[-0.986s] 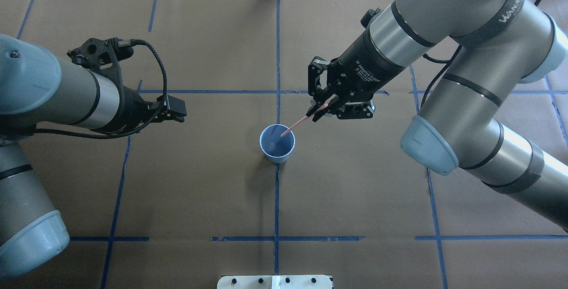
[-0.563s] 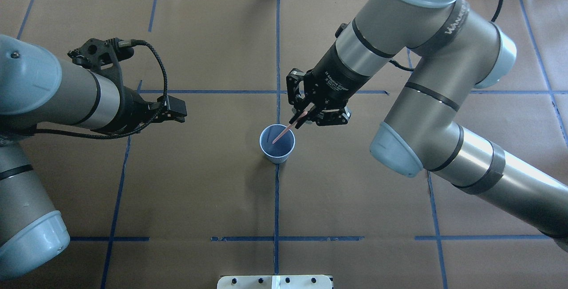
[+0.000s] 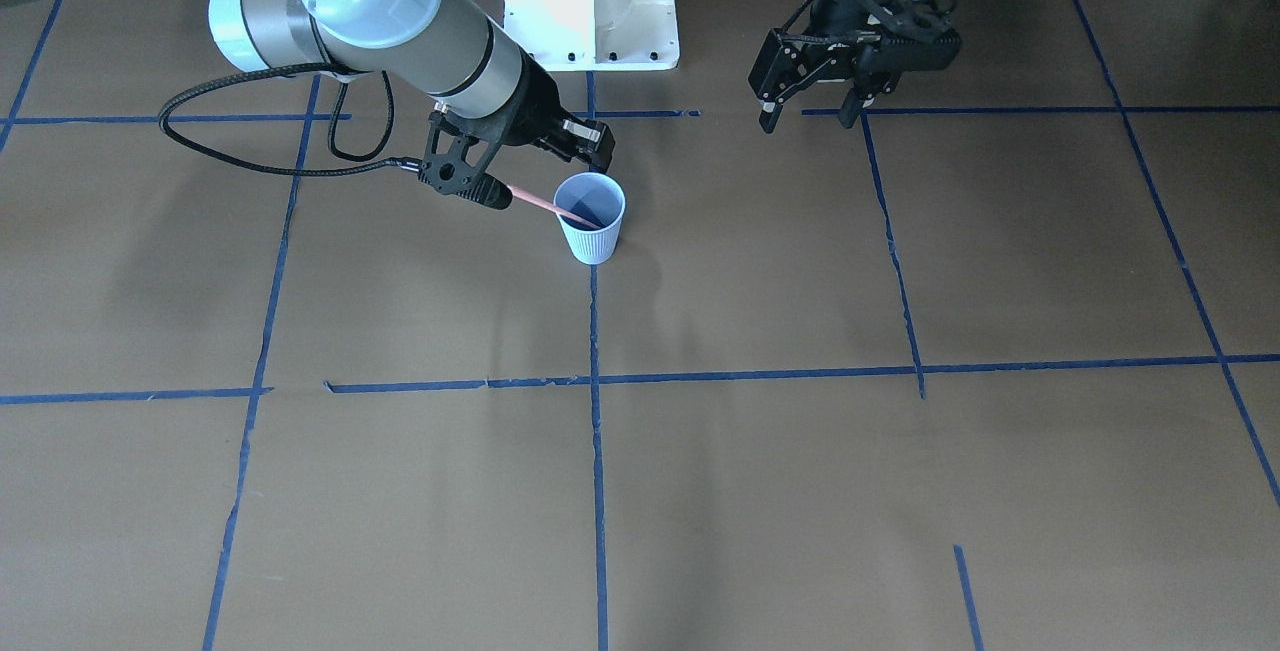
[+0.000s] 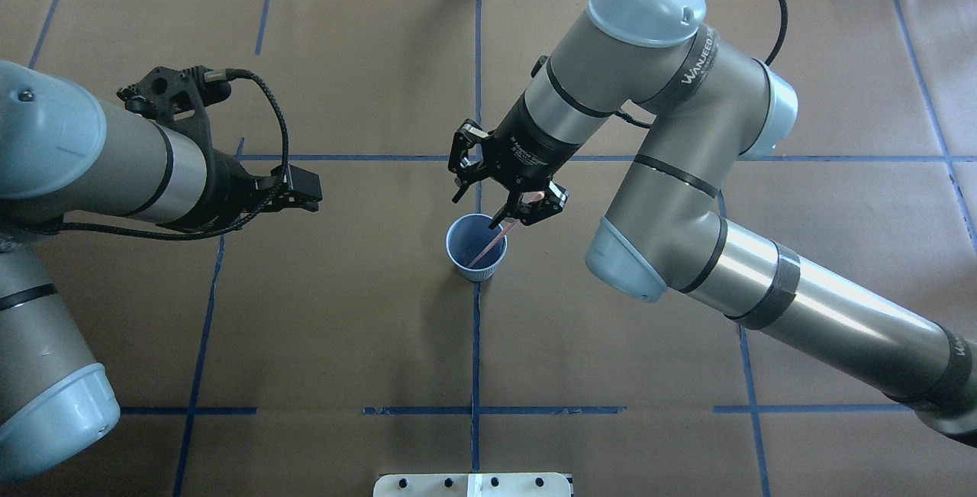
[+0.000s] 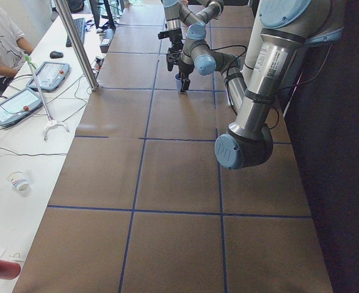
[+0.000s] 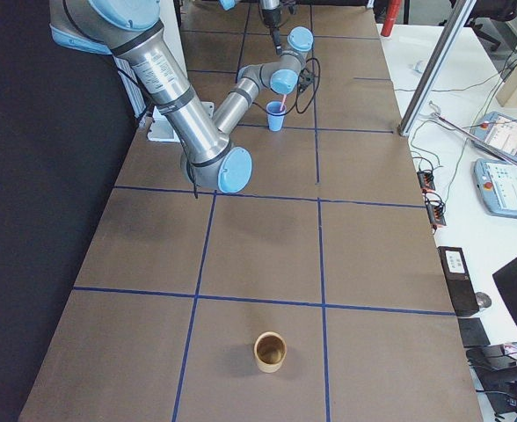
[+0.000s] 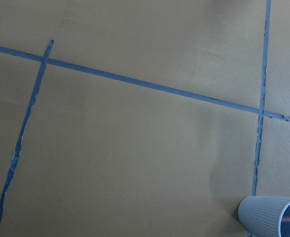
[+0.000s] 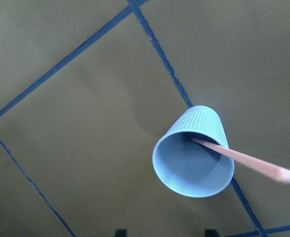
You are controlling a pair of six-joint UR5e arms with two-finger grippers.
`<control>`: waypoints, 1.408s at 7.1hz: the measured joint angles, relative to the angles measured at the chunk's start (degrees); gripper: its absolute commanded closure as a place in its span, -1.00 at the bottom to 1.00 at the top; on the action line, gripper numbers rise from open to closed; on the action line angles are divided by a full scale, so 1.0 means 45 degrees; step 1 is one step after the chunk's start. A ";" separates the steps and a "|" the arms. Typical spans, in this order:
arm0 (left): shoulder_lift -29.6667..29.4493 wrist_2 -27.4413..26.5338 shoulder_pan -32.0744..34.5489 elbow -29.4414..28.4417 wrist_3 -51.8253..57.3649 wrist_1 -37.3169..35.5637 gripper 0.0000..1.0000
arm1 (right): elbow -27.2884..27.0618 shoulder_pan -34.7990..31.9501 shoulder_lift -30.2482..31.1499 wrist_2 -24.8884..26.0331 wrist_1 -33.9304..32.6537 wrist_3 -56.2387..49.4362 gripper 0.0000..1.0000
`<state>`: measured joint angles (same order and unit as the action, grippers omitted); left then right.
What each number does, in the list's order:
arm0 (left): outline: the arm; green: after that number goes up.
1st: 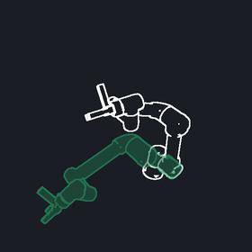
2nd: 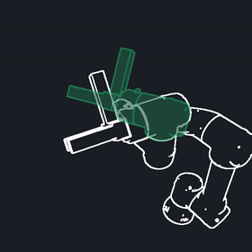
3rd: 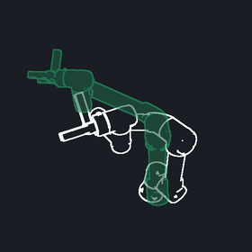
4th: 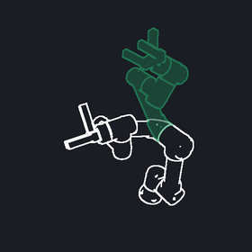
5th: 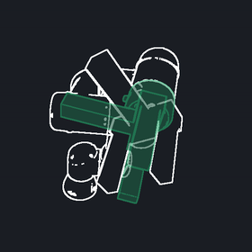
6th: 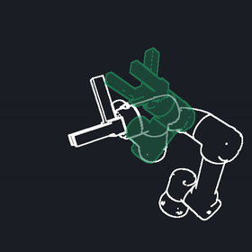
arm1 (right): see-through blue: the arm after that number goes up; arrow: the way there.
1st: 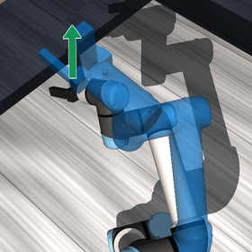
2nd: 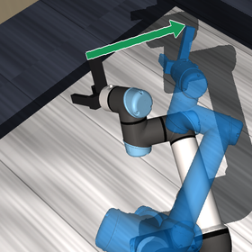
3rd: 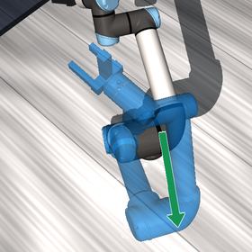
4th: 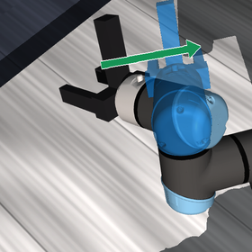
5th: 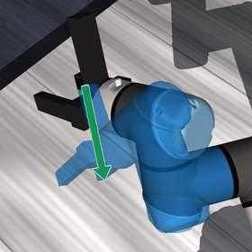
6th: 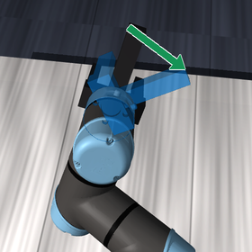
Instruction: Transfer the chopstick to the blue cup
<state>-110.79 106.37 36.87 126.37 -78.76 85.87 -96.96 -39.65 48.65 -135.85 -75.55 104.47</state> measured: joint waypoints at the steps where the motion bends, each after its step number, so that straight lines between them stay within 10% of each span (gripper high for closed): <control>1: 0.0148 0.0018 0.0036 0.0030 0.0363 0.0000 -1.00 | -0.0860 -0.0430 0.0665 -0.0051 0.0000 -0.0011 -1.00; 5: 0.1805 0.1782 0.2029 0.0189 0.4623 0.0000 -1.00 | -0.4300 -0.3671 0.5936 -0.0318 -0.0009 -0.2584 -1.00; 8: 0.3651 0.4959 0.6230 -0.0725 1.1194 -0.0082 -1.00 | -0.4463 -0.6346 1.0328 -0.0288 -0.0129 -1.0965 -1.00; 10: 0.3714 0.6278 0.9332 -0.3725 1.6640 -0.0110 -1.00 | -0.3613 -0.8925 1.1509 -0.0255 -0.1265 -1.7261 -1.00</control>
<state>-94.07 134.62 78.86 109.61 -3.88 85.37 -113.22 -79.81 100.44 -137.00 -81.24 26.79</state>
